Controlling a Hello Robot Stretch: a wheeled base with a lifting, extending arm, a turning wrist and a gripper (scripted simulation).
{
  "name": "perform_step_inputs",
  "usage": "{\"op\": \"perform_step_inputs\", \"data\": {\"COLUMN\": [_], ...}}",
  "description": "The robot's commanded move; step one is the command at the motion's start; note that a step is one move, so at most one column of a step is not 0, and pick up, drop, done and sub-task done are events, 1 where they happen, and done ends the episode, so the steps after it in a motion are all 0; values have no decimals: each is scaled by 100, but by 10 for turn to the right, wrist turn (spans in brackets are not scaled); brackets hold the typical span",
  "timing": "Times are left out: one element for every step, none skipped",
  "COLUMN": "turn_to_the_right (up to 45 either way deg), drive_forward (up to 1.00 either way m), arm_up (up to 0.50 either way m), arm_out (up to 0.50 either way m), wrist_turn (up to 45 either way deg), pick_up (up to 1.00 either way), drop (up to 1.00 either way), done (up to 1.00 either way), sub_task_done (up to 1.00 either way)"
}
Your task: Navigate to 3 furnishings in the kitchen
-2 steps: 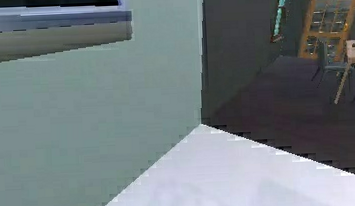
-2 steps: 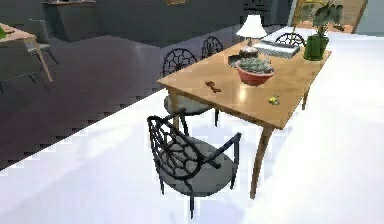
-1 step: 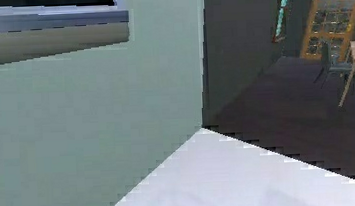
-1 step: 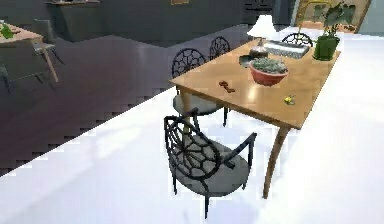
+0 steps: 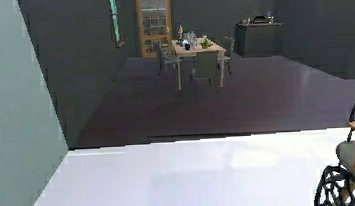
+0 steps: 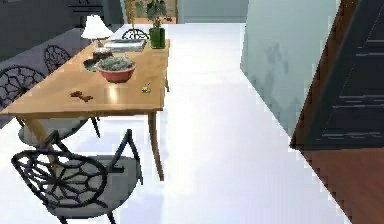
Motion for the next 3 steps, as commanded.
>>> {"op": "perform_step_inputs", "data": {"turn_to_the_right": [0, 420, 0], "drive_forward": [100, 0, 5], "arm_up": [0, 0, 0], "arm_out": [0, 0, 0], "wrist_turn": [0, 0, 0], "pick_up": [0, 0, 0], "drop": [0, 0, 0], "done": [0, 0, 0], "sub_task_done": [0, 0, 0]}}
